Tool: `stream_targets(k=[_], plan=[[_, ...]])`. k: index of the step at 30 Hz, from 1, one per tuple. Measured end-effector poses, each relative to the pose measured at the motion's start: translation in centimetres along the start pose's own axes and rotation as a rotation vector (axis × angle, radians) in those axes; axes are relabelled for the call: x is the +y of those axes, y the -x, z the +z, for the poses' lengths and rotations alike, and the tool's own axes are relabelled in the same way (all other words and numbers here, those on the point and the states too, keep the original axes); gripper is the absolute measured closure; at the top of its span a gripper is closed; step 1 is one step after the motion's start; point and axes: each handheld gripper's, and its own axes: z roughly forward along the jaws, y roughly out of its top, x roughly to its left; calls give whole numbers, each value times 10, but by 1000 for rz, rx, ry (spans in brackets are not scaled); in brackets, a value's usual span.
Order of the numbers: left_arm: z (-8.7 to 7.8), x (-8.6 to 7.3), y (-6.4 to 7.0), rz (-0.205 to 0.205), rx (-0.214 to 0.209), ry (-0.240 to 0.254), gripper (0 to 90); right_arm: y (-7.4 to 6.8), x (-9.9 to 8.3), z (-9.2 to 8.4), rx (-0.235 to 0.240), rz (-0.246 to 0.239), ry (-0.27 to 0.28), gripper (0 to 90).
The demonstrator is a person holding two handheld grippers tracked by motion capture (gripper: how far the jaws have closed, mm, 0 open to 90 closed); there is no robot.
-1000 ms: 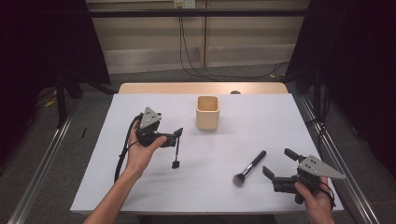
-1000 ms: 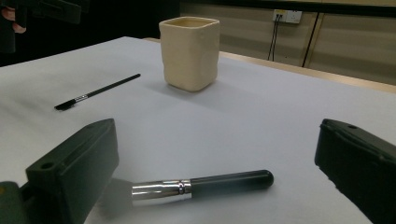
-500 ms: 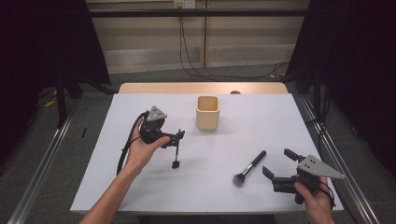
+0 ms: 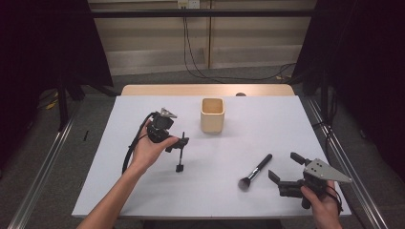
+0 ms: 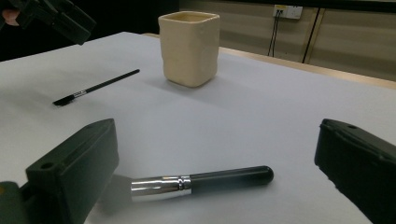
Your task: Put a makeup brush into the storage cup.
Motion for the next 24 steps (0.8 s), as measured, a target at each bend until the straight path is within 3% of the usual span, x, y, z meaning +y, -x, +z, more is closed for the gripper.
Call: stream_targets(k=[1,2,5,8,11,15,17,22,24], plan=[[0,0,0,0,0,0,58,0,0,0,0,1,0,0],[3,1,1,19,21,-53,58,0,0,0,1,0,-1,0],[5,1,1,6,8,-84,58,1,0,0,-2,1,-3,0],[9,2,2,-6,-12,-146,58,0,0,0,-3,0,-4,0],[13,2,4,0,2,-179,75,0,0,1,1,0,-5,0],[17,4,6,-21,2,-233,78,0,-1,1,6,1,-13,0],[20,5,6,-32,-6,-283,102,0,-1,1,4,0,-14,0],[27,4,7,-24,14,-339,86,0,-1,1,6,1,-19,0],[33,3,7,-41,5,-383,78,0,-1,1,8,-2,-19,0]])
